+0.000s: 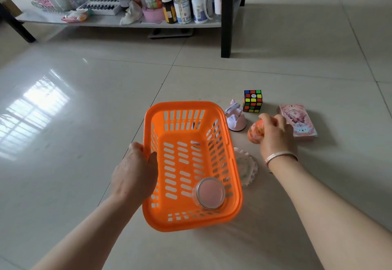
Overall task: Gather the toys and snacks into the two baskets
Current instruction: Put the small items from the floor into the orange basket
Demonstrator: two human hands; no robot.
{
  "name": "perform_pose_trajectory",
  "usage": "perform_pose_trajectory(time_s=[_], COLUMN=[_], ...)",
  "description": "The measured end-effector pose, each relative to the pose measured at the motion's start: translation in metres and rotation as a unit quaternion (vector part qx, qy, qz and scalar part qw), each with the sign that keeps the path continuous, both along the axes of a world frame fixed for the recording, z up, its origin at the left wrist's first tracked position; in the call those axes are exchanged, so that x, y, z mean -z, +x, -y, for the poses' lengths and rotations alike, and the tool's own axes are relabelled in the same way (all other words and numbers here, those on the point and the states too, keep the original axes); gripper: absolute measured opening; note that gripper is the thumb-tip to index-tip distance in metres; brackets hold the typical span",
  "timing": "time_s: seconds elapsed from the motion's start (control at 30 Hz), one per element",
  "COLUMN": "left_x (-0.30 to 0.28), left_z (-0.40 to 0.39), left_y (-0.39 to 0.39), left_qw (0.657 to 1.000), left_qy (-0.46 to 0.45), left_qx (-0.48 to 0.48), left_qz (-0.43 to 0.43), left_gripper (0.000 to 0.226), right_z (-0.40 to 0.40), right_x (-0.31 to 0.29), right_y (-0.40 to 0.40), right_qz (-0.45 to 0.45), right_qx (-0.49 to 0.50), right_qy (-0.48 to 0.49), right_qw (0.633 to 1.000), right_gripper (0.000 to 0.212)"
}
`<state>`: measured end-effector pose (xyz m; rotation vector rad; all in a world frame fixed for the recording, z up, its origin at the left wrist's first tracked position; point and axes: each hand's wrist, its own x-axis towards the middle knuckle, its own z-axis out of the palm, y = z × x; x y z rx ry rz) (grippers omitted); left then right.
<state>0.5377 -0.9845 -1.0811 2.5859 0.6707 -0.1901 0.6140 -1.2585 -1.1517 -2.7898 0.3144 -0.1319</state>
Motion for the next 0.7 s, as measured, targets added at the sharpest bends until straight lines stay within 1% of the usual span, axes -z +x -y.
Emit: perform_pose_trajectory(time_s=[0.1, 0.2, 0.27, 0.3, 0.37, 0.47, 0.57, 0.7], left_x=[0.002, 0.003, 0.003, 0.004, 0.005, 0.005, 0.005, -0.005], left_z=[-0.003, -0.005, -0.006, -0.007, -0.007, -0.010, -0.012, -0.022], left_y=[-0.001, 0.000, -0.001, -0.001, -0.002, -0.005, -0.007, -0.011], left_qw=[1.000, 0.999, 0.999, 0.999, 0.998, 0.998, 0.998, 0.998], left_qy=[0.005, 0.007, 0.005, 0.008, 0.011, -0.002, -0.004, -0.018], left_qx=[0.014, 0.036, 0.044, 0.048, 0.053, 0.054, 0.054, 0.065], left_qz=[0.005, 0.006, 0.006, 0.008, 0.010, 0.010, 0.016, 0.019], left_gripper=[0.031, 0.036, 0.038, 0.037, 0.037, 0.039, 0.034, 0.032], right_z=[-0.007, -0.026, -0.044, -0.054, -0.072, -0.096, -0.110, -0.123], right_x=[-0.021, -0.059, -0.080, -0.087, -0.088, -0.070, -0.055, -0.051], right_y=[-0.011, -0.034, -0.057, -0.067, -0.081, -0.094, -0.100, -0.099], right_qz=[0.132, 0.288, 0.334, 0.332, 0.285, 0.184, 0.088, 0.008], right_qx=[-0.002, -0.061, -0.112, -0.138, -0.191, -0.244, -0.236, -0.230], right_qy=[0.044, 0.112, 0.127, 0.130, 0.110, 0.021, -0.022, -0.038], right_qw=[0.990, 0.949, 0.927, 0.924, 0.933, 0.952, 0.968, 0.972], right_gripper=[0.053, 0.057, 0.056, 0.056, 0.061, 0.071, 0.074, 0.059])
